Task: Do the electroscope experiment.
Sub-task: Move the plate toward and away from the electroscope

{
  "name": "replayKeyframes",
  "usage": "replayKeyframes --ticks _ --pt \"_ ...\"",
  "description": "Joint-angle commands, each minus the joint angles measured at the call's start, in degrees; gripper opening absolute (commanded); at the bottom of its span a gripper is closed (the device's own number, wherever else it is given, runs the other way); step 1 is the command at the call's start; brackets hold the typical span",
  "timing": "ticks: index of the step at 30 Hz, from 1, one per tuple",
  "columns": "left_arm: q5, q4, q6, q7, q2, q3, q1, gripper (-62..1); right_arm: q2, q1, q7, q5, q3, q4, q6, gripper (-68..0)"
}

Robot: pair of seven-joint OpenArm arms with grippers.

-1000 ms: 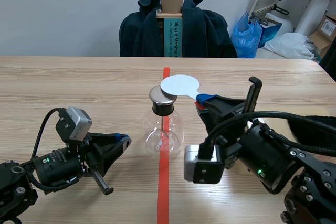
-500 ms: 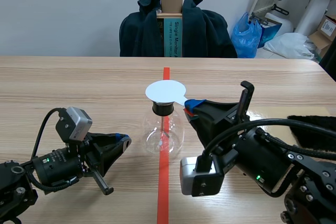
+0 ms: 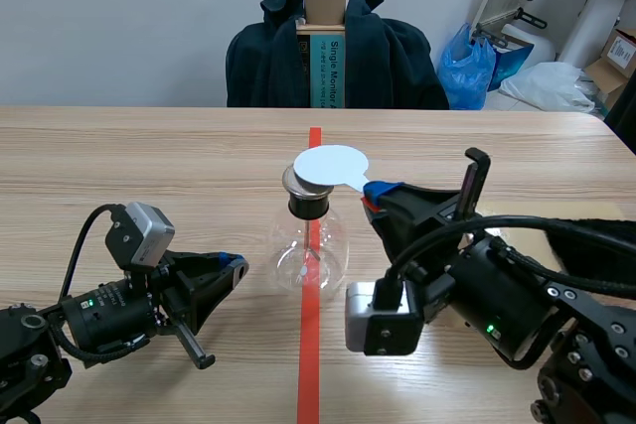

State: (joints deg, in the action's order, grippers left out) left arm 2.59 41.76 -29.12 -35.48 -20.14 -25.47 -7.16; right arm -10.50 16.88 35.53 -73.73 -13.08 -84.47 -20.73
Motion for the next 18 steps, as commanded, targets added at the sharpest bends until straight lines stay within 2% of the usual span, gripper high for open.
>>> replayKeyframes --ticks 1,13,18 --pt "0.8 1.0 -0.1 -1.1 0.6 0.3 -0.5 -57.7 -0.4 -0.5 -1.6 0.5 0.4 -0.8 -0.8 -66.7" --pt "1.0 1.0 -0.1 -1.2 0.6 0.4 -0.5 -57.7 -0.4 -0.5 -16.0 0.9 0.4 -0.8 -0.9 -66.7" --pt "1.0 1.0 -0.1 -1.2 0.6 0.4 -0.5 -57.7 -0.4 -0.5 -19.9 1.3 0.4 -0.8 -0.9 -66.7"
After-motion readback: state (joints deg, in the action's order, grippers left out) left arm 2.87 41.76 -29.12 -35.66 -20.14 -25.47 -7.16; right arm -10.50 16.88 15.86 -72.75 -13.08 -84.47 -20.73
